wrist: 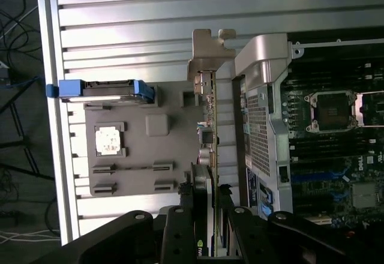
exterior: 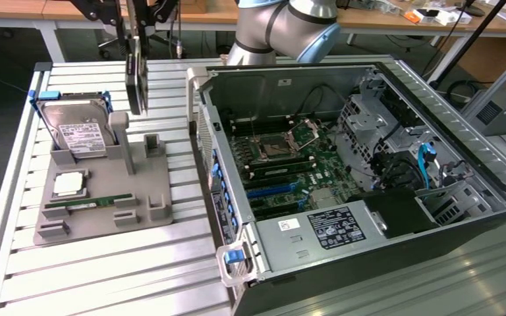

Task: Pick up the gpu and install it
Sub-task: 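Pick up the gpu and move the gpu toward the slot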

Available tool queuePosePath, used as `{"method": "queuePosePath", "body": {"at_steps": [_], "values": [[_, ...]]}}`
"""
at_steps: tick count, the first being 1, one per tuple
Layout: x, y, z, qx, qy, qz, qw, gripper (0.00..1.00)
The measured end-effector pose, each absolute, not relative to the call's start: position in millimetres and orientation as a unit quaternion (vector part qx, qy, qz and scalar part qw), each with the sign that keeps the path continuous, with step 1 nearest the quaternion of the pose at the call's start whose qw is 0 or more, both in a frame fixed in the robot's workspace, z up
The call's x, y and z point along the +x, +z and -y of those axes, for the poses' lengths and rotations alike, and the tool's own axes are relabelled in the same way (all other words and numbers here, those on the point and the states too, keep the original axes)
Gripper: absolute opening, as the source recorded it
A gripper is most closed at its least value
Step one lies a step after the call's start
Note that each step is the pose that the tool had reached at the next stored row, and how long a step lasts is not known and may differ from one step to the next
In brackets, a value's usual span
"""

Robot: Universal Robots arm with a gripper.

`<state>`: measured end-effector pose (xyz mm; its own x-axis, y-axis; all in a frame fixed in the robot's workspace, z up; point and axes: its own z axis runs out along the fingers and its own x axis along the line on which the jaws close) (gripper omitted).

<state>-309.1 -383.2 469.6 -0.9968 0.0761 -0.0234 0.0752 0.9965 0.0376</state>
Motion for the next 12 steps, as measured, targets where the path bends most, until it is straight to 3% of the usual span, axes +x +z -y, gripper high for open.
{"method": "queuePosePath", "body": {"at_steps": [12], "values": [[-309.1, 479.0, 383.2, 0.038, 0.018, -0.999, 0.012, 0.27]]}}
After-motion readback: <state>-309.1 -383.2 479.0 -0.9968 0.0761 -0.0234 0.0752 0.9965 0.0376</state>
